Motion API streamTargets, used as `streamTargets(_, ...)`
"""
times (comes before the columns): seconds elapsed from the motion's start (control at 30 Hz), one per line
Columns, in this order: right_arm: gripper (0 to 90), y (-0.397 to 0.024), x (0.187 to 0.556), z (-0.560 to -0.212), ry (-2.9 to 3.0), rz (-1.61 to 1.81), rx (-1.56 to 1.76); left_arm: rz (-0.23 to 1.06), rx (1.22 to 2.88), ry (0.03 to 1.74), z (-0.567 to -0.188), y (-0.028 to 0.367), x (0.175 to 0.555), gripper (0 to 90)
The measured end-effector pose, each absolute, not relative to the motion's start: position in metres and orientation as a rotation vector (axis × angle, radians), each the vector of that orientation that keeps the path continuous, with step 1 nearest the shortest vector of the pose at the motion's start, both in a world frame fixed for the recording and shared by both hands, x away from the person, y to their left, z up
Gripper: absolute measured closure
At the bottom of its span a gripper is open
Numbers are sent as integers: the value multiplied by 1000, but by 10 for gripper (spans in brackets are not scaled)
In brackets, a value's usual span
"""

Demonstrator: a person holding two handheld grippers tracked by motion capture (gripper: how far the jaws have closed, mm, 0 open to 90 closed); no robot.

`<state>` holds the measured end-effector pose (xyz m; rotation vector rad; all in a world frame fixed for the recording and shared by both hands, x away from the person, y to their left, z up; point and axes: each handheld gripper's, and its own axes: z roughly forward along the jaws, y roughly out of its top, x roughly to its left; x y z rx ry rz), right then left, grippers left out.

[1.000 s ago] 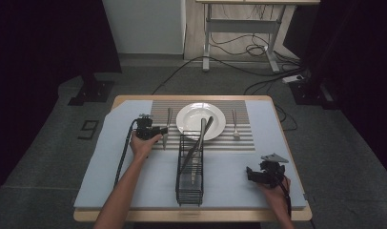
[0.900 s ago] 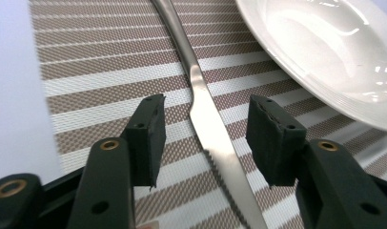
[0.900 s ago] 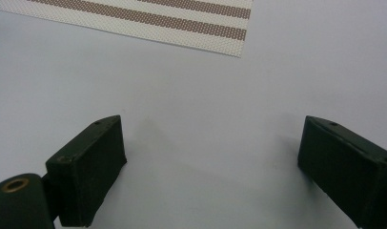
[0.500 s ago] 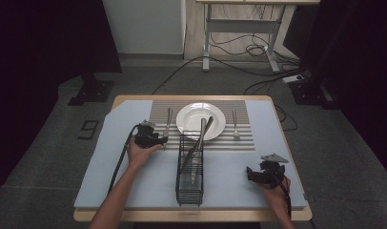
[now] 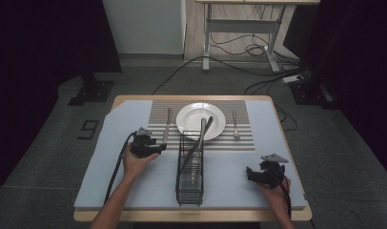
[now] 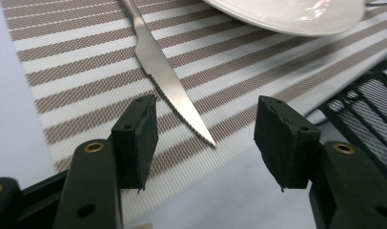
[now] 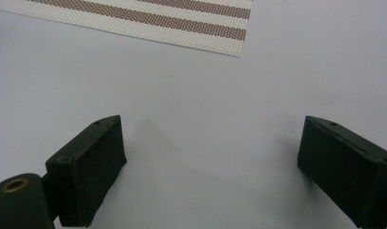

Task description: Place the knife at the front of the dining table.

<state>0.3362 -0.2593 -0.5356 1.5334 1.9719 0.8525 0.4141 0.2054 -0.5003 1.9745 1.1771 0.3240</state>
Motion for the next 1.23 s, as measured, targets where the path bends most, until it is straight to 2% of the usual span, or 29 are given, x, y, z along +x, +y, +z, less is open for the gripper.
streamTargets(0.63,82,-259,336,-536,1972,854,1533,351,1985,1143,-513,245,338,397)
streamTargets(1.23,82,-260,336,-536,1973,857,1533,348,2031,1157,-524,247,334,384)
